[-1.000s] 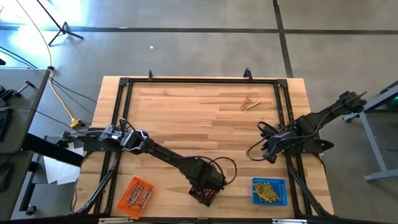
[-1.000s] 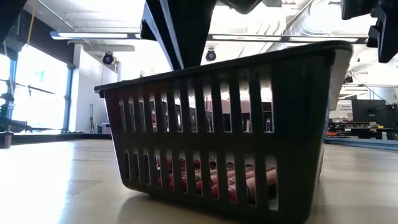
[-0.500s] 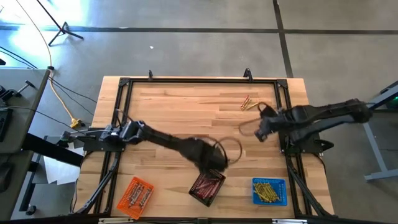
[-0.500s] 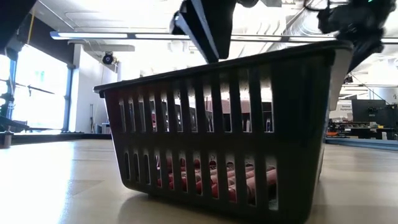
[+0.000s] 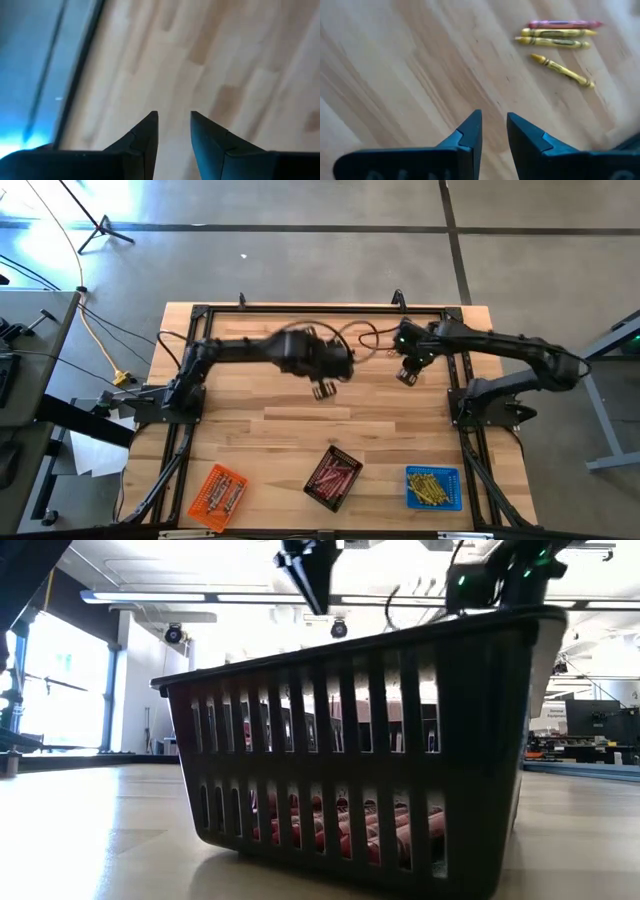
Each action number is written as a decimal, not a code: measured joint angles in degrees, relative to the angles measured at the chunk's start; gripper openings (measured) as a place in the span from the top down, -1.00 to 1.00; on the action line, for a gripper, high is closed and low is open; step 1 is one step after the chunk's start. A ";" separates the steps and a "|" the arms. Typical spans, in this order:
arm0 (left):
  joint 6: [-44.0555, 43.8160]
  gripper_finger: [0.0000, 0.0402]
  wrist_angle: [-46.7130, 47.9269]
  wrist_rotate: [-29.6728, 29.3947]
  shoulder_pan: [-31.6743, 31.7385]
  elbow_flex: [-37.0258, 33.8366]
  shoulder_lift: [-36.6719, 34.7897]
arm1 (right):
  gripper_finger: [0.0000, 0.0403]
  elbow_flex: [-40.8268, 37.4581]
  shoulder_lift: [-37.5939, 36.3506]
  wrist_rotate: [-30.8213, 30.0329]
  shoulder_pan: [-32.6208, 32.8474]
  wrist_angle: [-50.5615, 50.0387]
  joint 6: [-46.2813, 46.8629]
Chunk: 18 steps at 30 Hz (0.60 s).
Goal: Sort crayons
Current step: Put the yellow crayon into the blue bin
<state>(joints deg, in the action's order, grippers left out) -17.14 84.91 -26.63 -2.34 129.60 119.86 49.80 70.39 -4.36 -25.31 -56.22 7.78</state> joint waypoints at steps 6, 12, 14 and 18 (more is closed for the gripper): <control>10.02 0.50 2.54 -4.38 4.52 0.02 -4.09 | 0.63 0.00 8.48 -0.82 -5.88 -0.03 -14.80; 20.24 0.50 -0.31 -4.46 10.30 0.00 -7.25 | 0.63 0.00 16.23 -1.65 -10.80 0.24 -15.76; 22.10 0.50 -2.13 -4.46 12.55 0.00 -7.80 | 0.63 0.12 17.62 -1.64 -11.63 0.09 -15.77; 24.13 0.50 -4.69 -4.14 16.84 0.02 -8.40 | 0.63 2.73 19.22 -1.84 -11.86 -0.65 -19.30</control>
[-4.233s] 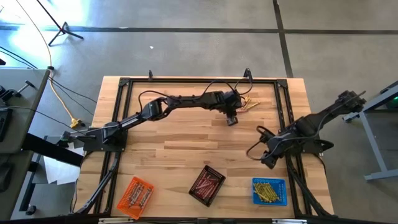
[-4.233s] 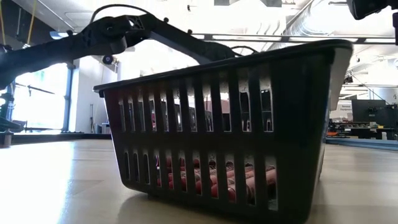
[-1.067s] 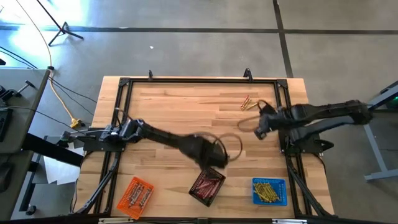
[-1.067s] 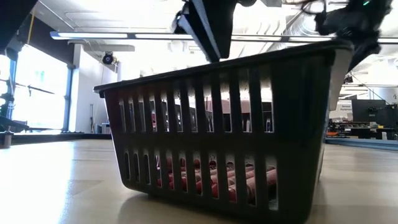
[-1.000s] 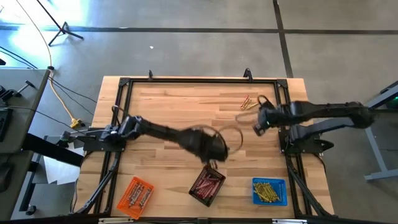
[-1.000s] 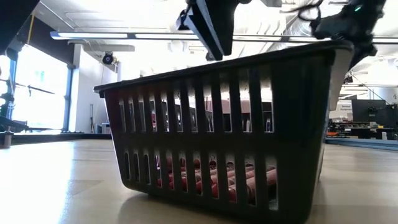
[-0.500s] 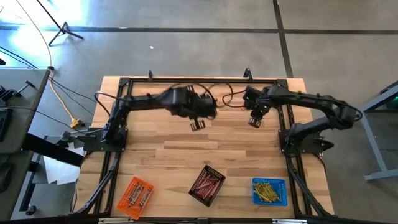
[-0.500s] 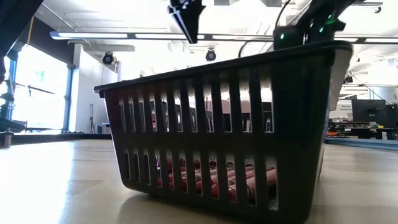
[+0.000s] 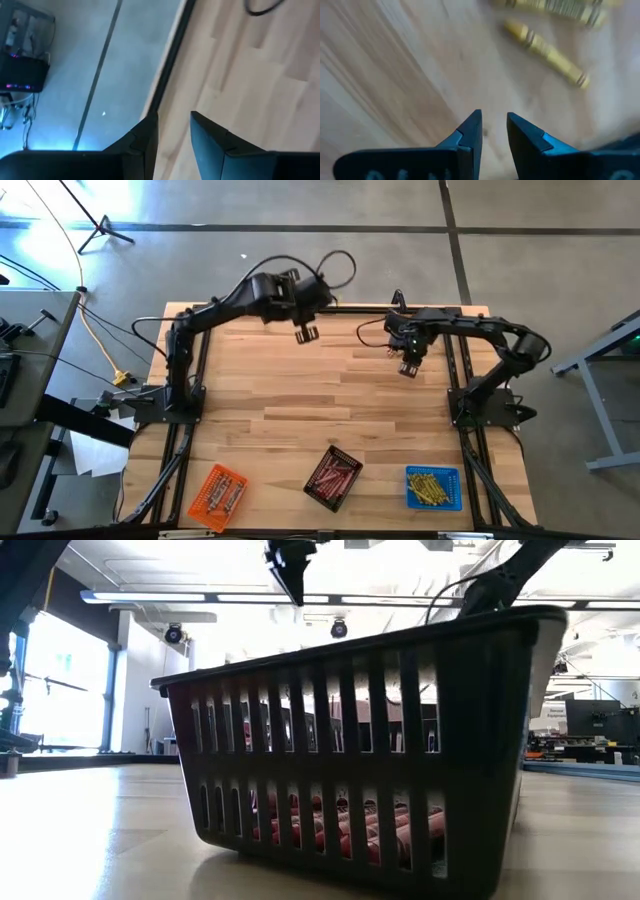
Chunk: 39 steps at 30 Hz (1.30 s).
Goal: Sort crayons
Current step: Put the yellow crayon into the blue bin
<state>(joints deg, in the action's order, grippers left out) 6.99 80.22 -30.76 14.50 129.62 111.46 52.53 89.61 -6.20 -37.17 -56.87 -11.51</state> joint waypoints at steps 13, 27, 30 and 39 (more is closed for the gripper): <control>0.53 0.50 -3.05 1.92 10.08 0.00 0.13 | 0.63 7.24 4.77 -2.53 -4.73 0.17 -11.85; 0.74 0.50 -3.63 2.29 12.50 0.00 0.13 | 0.63 11.54 15.43 -2.88 -5.67 0.34 -16.26; 0.74 0.50 -3.62 2.47 12.50 0.00 0.13 | 0.63 11.54 15.76 -3.23 -5.70 1.02 -17.50; 0.58 0.50 -3.60 4.97 12.34 -0.02 0.13 | 0.63 11.82 18.33 -1.98 -5.70 0.35 -18.05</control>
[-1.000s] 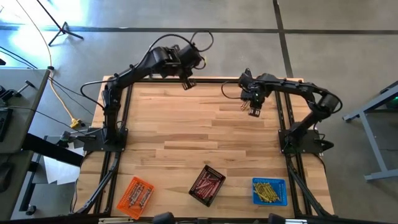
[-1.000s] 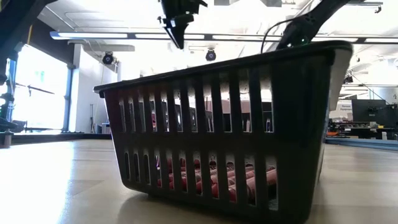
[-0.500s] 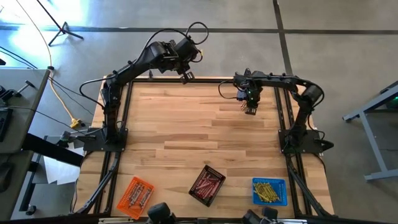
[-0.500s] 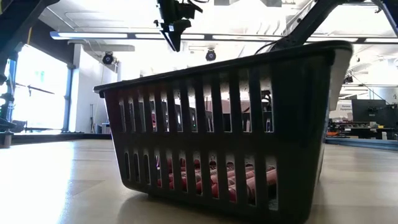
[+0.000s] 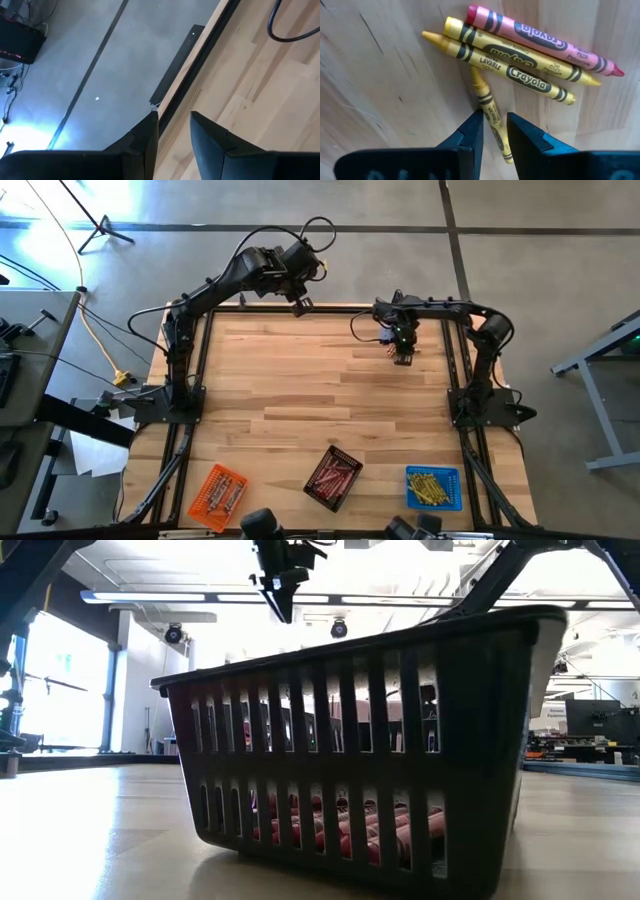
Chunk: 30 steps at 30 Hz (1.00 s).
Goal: Sort crayons
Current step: Put the yellow crayon into the blue bin
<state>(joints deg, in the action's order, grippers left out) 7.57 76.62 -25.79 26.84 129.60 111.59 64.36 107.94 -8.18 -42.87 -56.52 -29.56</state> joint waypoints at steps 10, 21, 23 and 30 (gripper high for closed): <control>-0.05 0.50 0.02 0.01 -0.38 0.00 0.00 | 0.83 0.02 1.14 0.74 1.15 -2.63 3.29; -0.44 0.50 0.15 0.01 -0.36 -0.02 0.02 | 0.97 -0.50 -4.14 14.33 1.54 -13.70 14.67; -0.43 0.50 0.16 0.01 -0.36 -0.02 0.02 | 0.97 -0.59 -7.97 17.01 2.26 -14.68 17.30; -0.29 0.50 0.17 0.03 -0.27 -0.02 0.04 | 0.98 -0.48 -27.16 25.03 10.21 -18.67 29.62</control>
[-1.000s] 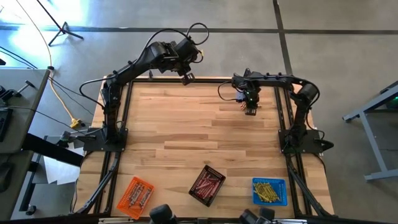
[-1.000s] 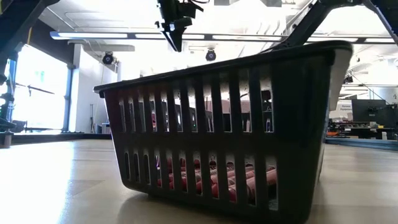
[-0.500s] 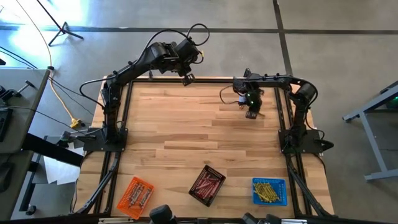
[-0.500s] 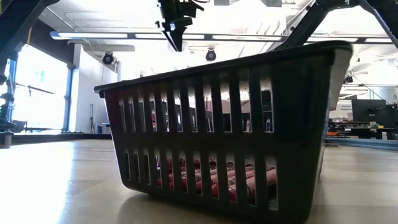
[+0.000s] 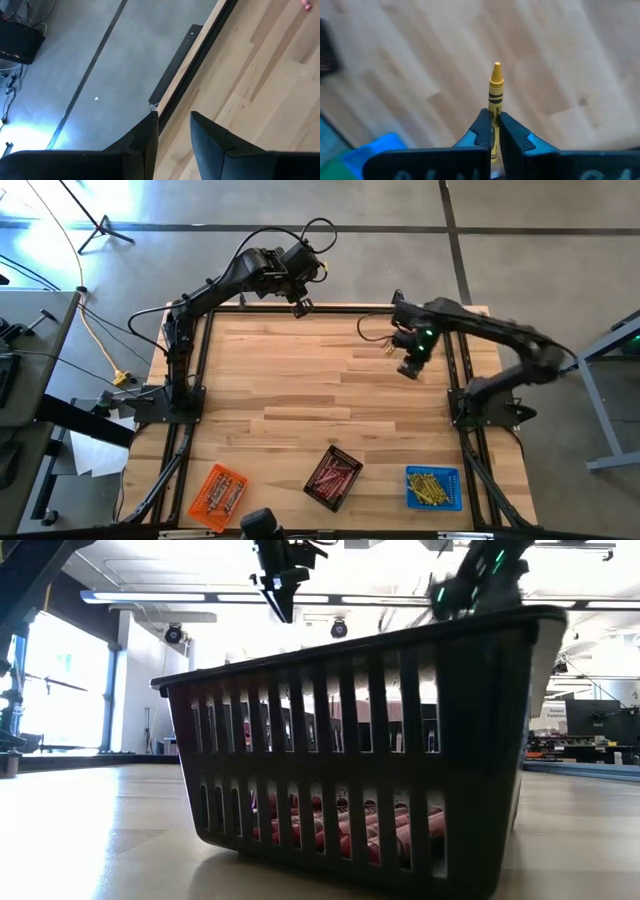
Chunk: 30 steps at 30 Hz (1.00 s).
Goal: Sort crayons
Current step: Put the yellow crayon into the blue bin
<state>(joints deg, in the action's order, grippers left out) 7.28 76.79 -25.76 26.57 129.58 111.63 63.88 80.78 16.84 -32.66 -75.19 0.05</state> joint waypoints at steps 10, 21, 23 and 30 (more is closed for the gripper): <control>1.89 0.50 0.03 0.16 0.09 0.00 0.00 | 0.98 0.04 -21.10 -3.90 35.15 1.45 51.11; 5.28 0.50 -0.01 0.16 0.17 0.00 0.00 | 0.99 0.09 -10.75 -9.36 77.48 13.94 79.72; 5.32 0.50 -0.15 0.14 0.27 0.00 0.00 | 0.99 0.09 -7.36 -9.19 80.08 14.78 79.62; 5.32 0.50 -0.37 0.14 0.52 0.00 0.00 | 0.94 0.09 1.16 -8.89 82.39 18.65 75.99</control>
<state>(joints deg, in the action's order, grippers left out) 12.60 76.42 -25.63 27.09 129.58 111.63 63.96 81.94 7.95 49.73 -56.54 76.04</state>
